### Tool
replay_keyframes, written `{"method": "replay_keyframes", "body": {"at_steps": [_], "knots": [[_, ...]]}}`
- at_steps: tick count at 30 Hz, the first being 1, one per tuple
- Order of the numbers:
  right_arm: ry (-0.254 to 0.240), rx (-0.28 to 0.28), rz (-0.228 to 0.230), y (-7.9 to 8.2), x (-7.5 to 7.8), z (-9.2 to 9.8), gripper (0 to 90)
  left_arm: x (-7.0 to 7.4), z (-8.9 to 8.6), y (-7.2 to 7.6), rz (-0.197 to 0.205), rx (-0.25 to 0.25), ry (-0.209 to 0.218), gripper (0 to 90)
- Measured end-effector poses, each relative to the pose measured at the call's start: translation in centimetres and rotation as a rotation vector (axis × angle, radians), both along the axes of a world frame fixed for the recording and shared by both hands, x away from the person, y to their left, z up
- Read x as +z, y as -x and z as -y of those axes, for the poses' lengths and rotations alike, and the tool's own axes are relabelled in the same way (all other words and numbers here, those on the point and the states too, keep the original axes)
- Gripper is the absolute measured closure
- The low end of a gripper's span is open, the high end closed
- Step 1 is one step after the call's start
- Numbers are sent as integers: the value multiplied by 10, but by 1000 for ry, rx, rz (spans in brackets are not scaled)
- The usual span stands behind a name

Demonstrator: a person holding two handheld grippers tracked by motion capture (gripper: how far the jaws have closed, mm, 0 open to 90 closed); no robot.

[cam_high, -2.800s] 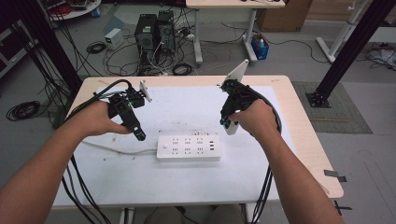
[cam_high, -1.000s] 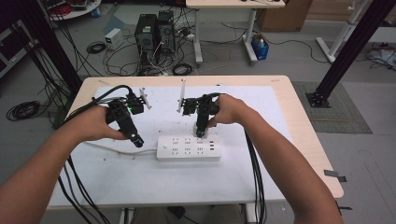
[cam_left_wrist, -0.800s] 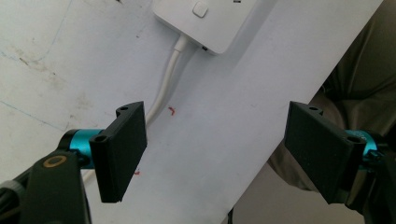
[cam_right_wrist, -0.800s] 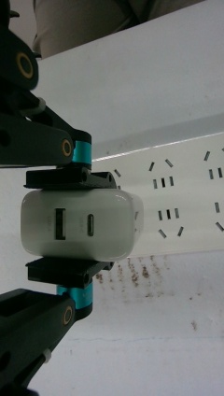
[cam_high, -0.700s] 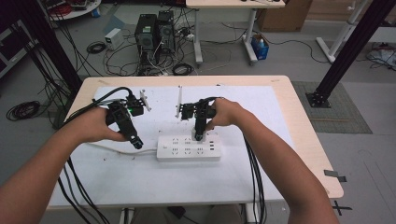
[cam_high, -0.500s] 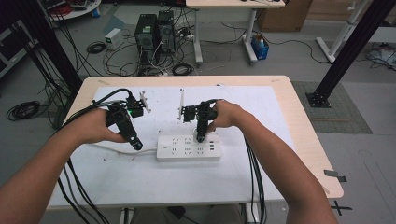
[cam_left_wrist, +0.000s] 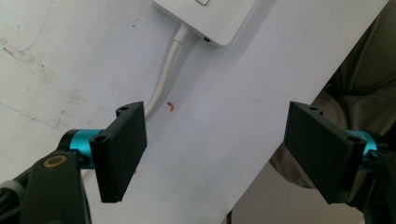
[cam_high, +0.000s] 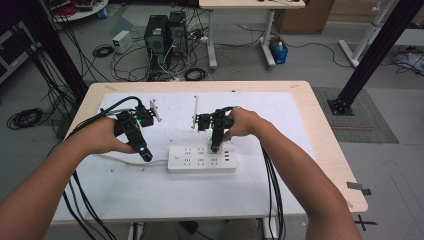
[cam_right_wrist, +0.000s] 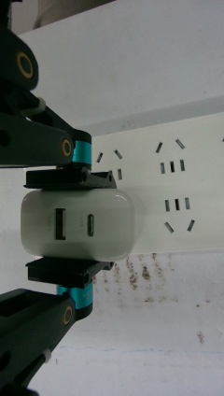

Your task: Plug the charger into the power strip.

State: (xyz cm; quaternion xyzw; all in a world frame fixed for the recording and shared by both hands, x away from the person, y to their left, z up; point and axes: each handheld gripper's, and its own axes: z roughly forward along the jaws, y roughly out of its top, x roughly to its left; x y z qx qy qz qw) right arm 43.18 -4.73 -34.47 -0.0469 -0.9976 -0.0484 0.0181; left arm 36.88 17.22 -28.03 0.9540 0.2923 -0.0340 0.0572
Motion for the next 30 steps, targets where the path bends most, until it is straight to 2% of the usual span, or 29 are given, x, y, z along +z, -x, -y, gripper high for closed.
{"method": "replay_keyframes", "body": {"at_steps": [1, 3, 17, 20, 22, 23, 30], "knots": [[-2, 17, -7, -1, 0, 0, 623, -1, 0, 0, -3, 5, -3, 216], [-2, 7, -13, -1, -1, -1, 623, -3, 0, 0, -6, 2, -7, 216], [22, 36, -1, 2, -5, -4, 625, -1, 4, 1, 3, -13, -4, 216], [32, 42, 4, 2, -6, -5, 626, -1, 5, 1, -1, -15, -6, 216], [74, 45, 11, 5, -12, -9, 627, 0, 5, 3, 3, -14, -2, 216], [71, 67, 16, 3, -12, -10, 627, 0, 5, 3, 0, -18, -3, 216], [95, 51, 4, 3, -12, -12, 628, 1, 5, 4, 5, -20, -3, 216]]}}
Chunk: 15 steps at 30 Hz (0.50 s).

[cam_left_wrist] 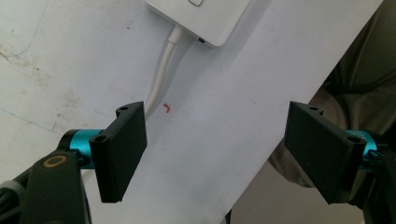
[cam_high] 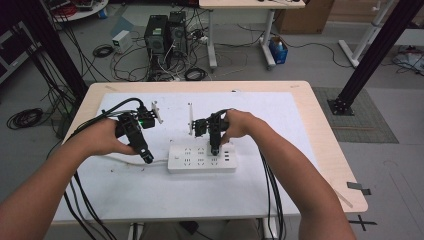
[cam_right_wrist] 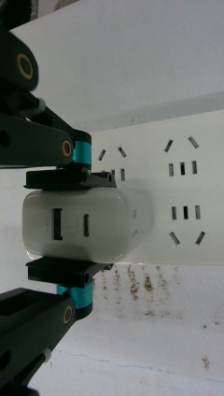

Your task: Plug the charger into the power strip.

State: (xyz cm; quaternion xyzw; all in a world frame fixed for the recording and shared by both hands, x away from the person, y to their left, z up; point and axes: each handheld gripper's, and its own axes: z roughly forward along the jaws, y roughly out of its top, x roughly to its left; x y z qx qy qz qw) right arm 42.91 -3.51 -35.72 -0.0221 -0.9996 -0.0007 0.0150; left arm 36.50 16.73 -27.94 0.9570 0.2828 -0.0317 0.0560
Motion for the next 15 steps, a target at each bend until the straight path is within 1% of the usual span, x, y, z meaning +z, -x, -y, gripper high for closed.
{"method": "replay_keyframes", "body": {"at_steps": [2, 3, 4, 6, 7, 9, 10, 12, 13, 14, 15], "knots": [[12, -3, -5, -1, 0, -1, 628, 0, 1, 0, -2, 0, 4, 216], [14, 5, -10, -2, 0, -1, 628, 0, 1, 1, 1, 0, 4, 216], [13, -6, -10, -2, 0, -2, 628, 0, 1, 1, 1, -1, 5, 216], [20, -2, -15, -3, 0, -2, 628, 0, 2, 1, -1, -6, 1, 216], [17, 0, -19, -4, -1, -2, 628, 0, 2, 1, -1, -7, 1, 216], [18, -14, -25, -4, -1, -2, 628, 0, 2, 1, 0, -10, 2, 216], [21, -1, -27, -5, -1, -2, 629, 1, 2, 1, 0, -10, 3, 217], [19, -11, -31, -6, -1, -3, 628, 1, 2, 1, 1, -10, 3, 216], [19, -1, -34, -7, -1, -2, 628, 1, 2, 1, -1, -11, 2, 216], [15, -14, -39, -7, -1, -2, 627, 1, 2, 1, -2, -11, 4, 216], [12, -13, -40, -7, -1, -2, 627, 1, 3, 1, 0, -14, 5, 216]]}}
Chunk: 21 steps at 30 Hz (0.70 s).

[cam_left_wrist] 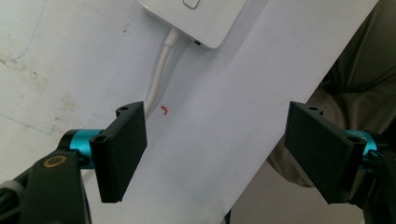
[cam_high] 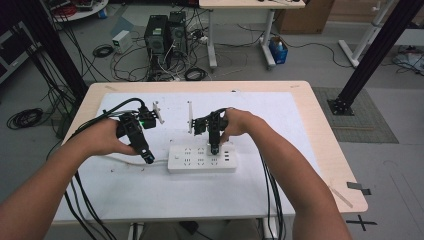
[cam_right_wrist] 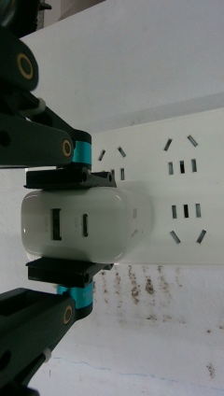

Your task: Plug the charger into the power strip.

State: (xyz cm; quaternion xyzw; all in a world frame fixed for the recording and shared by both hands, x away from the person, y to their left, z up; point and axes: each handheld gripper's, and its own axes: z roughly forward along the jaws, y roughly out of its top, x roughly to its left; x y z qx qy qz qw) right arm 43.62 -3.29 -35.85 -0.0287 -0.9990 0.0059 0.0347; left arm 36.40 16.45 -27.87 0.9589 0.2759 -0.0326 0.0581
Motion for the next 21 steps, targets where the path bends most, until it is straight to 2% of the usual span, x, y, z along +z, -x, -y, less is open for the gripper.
{"method": "replay_keyframes", "body": {"at_steps": [3, 4, 5, 9, 11, 14, 20, 21], "knots": [[9, 10, -3, -1, 0, 0, 628, 0, 1, 0, -1, 0, 2, 216], [10, -2, -3, 0, 0, -1, 628, 0, 2, 1, -2, -3, 2, 216], [13, 18, 5, 0, -1, -1, 629, 0, 2, 1, -4, -2, 3, 217], [46, 4, 32, 6, 0, -5, 629, 2, 1, 1, -2, -6, 8, 216], [29, 23, 23, 4, -1, -4, 628, 3, 0, 0, -1, -2, 10, 216], [41, 11, 18, 3, -3, -4, 628, 3, 0, 0, 1, 1, 7, 216], [55, 20, 63, 11, -3, -7, 629, 3, 1, 0, 0, 0, 7, 216], [52, 49, 77, 12, -4, -9, 629, 3, 1, -1, -1, -6, 5, 216]]}}
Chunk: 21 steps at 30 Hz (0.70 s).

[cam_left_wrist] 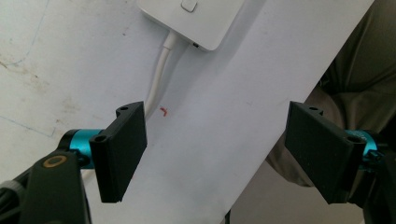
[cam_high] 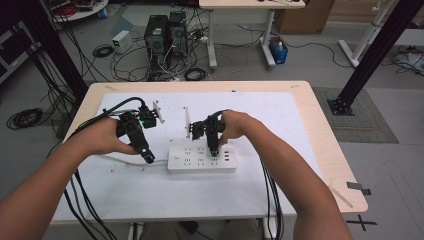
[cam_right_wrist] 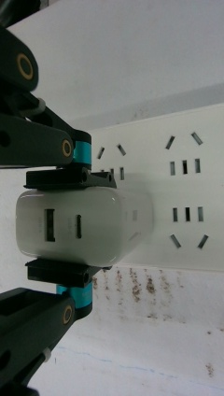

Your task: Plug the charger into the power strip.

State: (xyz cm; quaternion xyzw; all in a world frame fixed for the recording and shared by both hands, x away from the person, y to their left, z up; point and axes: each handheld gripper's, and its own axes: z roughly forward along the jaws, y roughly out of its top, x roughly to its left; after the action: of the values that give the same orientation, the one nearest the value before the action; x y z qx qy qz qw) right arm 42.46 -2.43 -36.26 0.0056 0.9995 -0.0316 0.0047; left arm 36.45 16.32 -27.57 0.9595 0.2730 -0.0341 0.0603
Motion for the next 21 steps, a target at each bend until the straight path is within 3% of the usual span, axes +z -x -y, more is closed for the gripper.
{"method": "replay_keyframes", "body": {"at_steps": [2, 6, 12, 15, 20, 21], "knots": [[22, -12, 7, 3, 0, -3, 629, 0, 1, 0, 1, -1, 1, 216], [-3, 12, 9, 1, -1, 0, 630, -1, 3, 1, -3, -3, 2, 216], [-20, -27, -21, -3, -1, 3, 629, -1, -1, -1, -6, -3, -3, 217], [-17, 5, -6, -1, -2, 1, 629, -2, -1, -2, -7, 6, 2, 217], [-8, -14, -3, 2, -2, 1, 629, -3, 0, -2, -10, -6, -2, 216], [-25, 5, 2, 0, -3, 2, 629, -3, 0, -2, -10, -8, -4, 216]]}}
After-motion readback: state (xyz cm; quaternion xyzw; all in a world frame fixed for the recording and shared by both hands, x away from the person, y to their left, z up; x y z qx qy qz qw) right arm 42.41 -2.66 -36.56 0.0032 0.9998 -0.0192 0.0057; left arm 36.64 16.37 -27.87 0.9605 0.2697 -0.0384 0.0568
